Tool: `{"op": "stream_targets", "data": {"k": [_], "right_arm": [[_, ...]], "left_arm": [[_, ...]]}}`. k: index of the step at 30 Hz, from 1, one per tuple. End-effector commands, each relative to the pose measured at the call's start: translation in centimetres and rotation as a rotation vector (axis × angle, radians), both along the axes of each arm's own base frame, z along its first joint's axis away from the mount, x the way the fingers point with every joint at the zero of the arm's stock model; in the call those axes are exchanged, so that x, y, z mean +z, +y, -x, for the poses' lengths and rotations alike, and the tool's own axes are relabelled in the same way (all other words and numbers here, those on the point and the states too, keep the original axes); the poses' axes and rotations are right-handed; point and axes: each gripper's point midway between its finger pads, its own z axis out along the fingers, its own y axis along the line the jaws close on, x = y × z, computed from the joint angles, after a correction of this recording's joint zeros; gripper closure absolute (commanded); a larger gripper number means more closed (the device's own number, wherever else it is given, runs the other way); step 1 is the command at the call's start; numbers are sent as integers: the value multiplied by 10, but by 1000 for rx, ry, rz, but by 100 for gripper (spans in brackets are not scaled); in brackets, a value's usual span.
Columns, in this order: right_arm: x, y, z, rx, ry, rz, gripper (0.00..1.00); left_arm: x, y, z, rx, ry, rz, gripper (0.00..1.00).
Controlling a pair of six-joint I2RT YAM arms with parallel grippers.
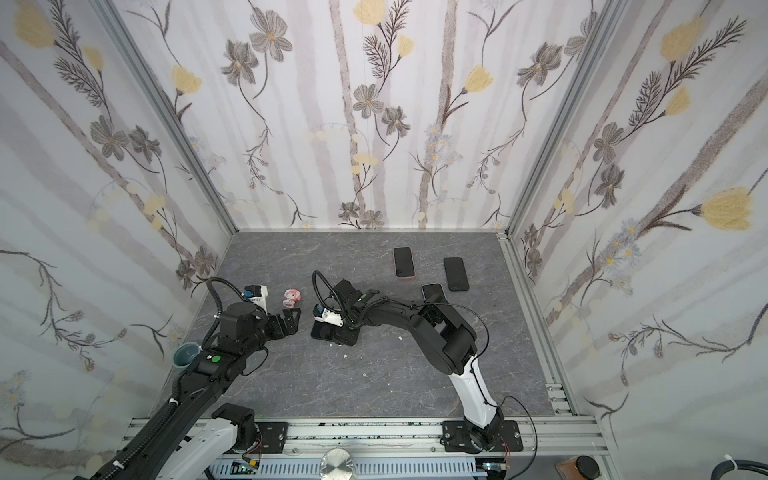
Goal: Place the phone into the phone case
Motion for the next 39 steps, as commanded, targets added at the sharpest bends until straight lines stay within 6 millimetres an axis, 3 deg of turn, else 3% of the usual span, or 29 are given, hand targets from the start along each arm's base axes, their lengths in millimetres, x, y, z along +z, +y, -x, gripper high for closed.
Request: {"op": "stream_targets", "data": {"k": [1, 8, 15, 21, 26, 30, 35, 39], "right_arm": [[-5, -34, -16, -117, -15, 98, 29], [-1, -78, -77, -422, -59, 114, 30], [8, -92, -127, -714, -56, 39, 30], [5, -89, -142, -831, -3, -4, 28], [17, -81, -145, -857, 19, -56, 14], [45, -78, -149, -868, -3, -113, 9], [107, -82, -152, -877, -80, -207, 7], [168, -112, -153, -935, -222, -291, 7]], "left_arm": [[4, 2, -3, 15, -18, 1, 0], [4, 3, -3, 23, -18, 4, 0], [4, 2, -4, 21, -13, 9, 0], [3, 1, -3, 20, -7, 12, 0], [3, 0, -4, 18, -11, 16, 0], [12, 2, -12, 35, -39, 18, 0], [31, 20, -31, 151, -108, -20, 0], [55, 46, -54, 305, -218, -69, 0]]}}
